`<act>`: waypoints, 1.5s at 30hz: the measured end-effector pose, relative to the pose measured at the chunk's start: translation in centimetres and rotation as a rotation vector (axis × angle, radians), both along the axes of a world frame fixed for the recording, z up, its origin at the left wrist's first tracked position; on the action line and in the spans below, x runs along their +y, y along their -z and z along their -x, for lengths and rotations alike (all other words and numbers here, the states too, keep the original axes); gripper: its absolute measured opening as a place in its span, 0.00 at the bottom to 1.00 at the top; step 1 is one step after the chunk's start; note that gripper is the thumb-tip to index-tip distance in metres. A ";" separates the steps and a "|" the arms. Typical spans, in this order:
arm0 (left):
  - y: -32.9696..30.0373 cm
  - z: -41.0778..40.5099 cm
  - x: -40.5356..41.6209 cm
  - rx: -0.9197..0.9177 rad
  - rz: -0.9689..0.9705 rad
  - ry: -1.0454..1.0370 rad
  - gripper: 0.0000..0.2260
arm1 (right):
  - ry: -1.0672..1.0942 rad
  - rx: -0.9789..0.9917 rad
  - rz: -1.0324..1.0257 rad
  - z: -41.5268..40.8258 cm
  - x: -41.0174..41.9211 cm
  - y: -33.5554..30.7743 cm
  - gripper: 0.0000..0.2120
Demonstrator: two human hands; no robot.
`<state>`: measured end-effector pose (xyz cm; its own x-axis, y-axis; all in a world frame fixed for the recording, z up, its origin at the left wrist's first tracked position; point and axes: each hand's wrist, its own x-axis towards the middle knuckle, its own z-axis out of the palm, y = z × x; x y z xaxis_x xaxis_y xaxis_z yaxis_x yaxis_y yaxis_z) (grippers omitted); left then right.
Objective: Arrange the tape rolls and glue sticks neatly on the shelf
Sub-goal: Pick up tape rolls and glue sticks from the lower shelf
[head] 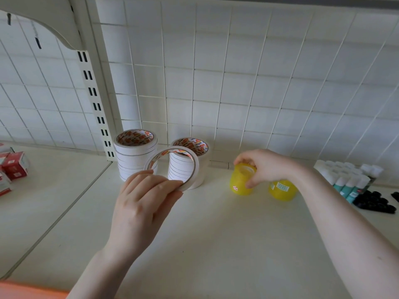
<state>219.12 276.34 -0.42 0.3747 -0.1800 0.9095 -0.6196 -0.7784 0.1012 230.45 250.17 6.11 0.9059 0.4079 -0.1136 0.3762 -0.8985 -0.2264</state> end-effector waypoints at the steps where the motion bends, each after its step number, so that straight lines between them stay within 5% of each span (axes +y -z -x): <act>1: 0.0 0.0 0.0 0.000 -0.001 -0.004 0.04 | -0.003 0.005 0.002 -0.1 0.0 0.0 0.30; 20: -0.4 -0.2 -0.2 0.031 -0.028 -0.030 0.04 | 0.002 -0.050 0.022 1.0 -0.4 1.1 0.42; 31: -4.5 -3.1 -0.2 0.129 -0.046 -0.121 0.10 | -0.032 -0.626 -0.247 5.1 -0.8 2.5 0.15; 38: -5.7 -6.3 -1.3 0.208 -0.130 -0.148 0.14 | -0.102 -0.737 -0.282 6.7 -1.4 5.4 0.07; 45: -5.2 -7.5 -2.0 0.293 -0.185 -0.137 0.14 | -0.226 -0.637 -0.167 7.6 -2.0 8.9 0.03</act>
